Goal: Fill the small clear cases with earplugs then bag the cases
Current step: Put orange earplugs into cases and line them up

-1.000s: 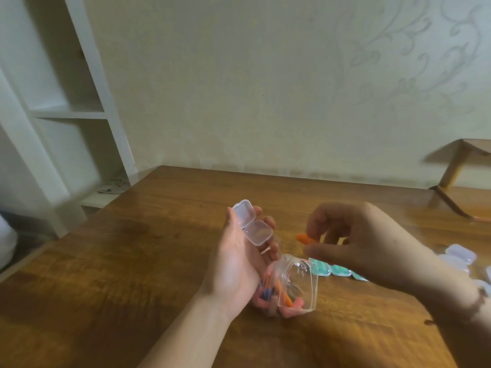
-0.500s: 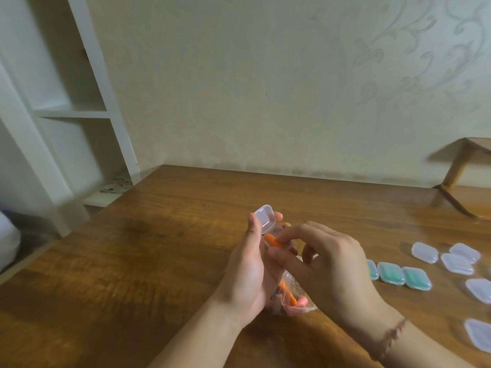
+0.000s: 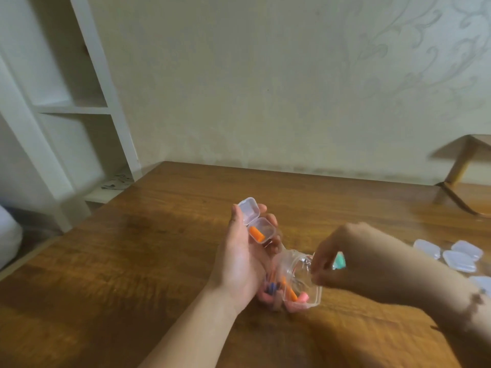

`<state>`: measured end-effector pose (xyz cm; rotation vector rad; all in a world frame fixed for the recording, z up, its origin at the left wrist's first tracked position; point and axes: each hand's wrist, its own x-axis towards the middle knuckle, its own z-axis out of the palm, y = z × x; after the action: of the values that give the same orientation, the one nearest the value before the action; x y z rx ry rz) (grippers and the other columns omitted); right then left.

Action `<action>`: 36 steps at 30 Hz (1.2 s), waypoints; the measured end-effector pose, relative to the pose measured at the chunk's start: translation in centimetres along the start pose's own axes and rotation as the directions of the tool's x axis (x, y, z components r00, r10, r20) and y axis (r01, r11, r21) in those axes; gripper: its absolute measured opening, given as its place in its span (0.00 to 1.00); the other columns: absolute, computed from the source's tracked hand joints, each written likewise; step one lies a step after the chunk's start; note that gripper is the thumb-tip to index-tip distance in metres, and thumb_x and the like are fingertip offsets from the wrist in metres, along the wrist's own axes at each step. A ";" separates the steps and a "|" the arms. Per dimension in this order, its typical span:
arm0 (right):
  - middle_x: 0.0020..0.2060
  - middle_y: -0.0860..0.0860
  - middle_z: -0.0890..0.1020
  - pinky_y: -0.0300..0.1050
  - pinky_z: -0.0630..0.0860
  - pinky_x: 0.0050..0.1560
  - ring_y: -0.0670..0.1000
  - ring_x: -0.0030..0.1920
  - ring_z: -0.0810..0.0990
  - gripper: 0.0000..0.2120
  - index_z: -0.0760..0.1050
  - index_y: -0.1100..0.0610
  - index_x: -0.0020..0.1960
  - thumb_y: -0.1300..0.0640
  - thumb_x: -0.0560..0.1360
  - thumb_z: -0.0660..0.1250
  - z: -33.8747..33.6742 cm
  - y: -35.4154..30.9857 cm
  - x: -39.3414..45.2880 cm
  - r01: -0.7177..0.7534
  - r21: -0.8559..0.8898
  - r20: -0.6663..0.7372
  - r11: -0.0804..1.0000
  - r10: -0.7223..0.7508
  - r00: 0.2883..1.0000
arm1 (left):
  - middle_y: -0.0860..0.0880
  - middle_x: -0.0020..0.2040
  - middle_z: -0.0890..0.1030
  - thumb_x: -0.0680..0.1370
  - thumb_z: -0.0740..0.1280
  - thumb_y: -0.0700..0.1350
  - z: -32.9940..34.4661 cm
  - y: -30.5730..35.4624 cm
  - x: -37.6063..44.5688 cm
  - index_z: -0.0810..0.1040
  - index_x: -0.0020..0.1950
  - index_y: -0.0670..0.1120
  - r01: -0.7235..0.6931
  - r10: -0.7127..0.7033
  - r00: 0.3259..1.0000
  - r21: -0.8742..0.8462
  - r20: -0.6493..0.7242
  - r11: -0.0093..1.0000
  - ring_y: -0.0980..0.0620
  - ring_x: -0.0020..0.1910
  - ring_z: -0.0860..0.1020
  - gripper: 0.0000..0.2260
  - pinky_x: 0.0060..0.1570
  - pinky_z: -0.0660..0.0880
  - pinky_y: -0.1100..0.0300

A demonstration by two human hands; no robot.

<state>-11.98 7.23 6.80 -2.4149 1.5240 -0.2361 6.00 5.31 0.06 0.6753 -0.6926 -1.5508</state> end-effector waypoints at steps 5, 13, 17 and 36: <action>0.41 0.42 0.82 0.35 0.75 0.36 0.41 0.39 0.78 0.10 0.84 0.46 0.48 0.43 0.72 0.68 3.4 -1.0 1.4 -0.080 -0.080 0.118 0.994 0.089 0.989 | 0.45 0.42 0.77 0.80 0.57 0.59 0.3 0.2 0.1 0.76 0.55 0.44 -0.009 0.009 0.999 -0.012 -0.046 1.000 0.51 0.35 0.71 0.20 0.38 0.68 0.57; 0.39 0.44 0.81 0.37 0.77 0.33 0.43 0.36 0.78 0.12 0.82 0.49 0.47 0.43 0.71 0.68 5.0 -1.5 1.8 -0.136 -0.059 0.096 0.989 0.141 0.985 | 0.44 0.41 0.77 0.82 0.56 0.59 0.5 0.1 0.2 0.76 0.54 0.43 -0.001 -0.001 0.998 -0.034 -0.065 0.999 0.50 0.35 0.71 0.20 0.38 0.67 0.56; 0.40 0.44 0.82 0.42 0.81 0.41 0.44 0.38 0.80 0.05 0.80 0.49 0.42 0.49 0.68 0.71 3.4 -0.5 1.7 -0.138 0.031 0.027 0.990 0.137 0.990 | 0.45 0.41 0.77 0.81 0.56 0.60 0.3 0.0 0.2 0.76 0.54 0.44 0.000 -0.001 0.999 -0.010 -0.054 1.000 0.51 0.36 0.71 0.21 0.39 0.68 0.57; 0.42 0.46 0.84 0.42 0.81 0.44 0.45 0.45 0.83 0.17 0.77 0.47 0.55 0.65 0.74 0.70 3.0 -1.1 1.5 0.147 0.580 -0.373 0.801 0.101 0.922 | 0.41 0.55 0.84 0.83 0.50 0.60 0.0 -0.7 -0.6 0.82 0.56 0.48 -0.016 -0.019 0.989 0.243 0.144 0.970 0.47 0.55 0.83 0.25 0.48 0.79 0.57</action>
<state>-9.51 6.75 4.33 -1.9302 1.2831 -1.0900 5.62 6.00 -0.41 0.7480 -1.0045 -1.5414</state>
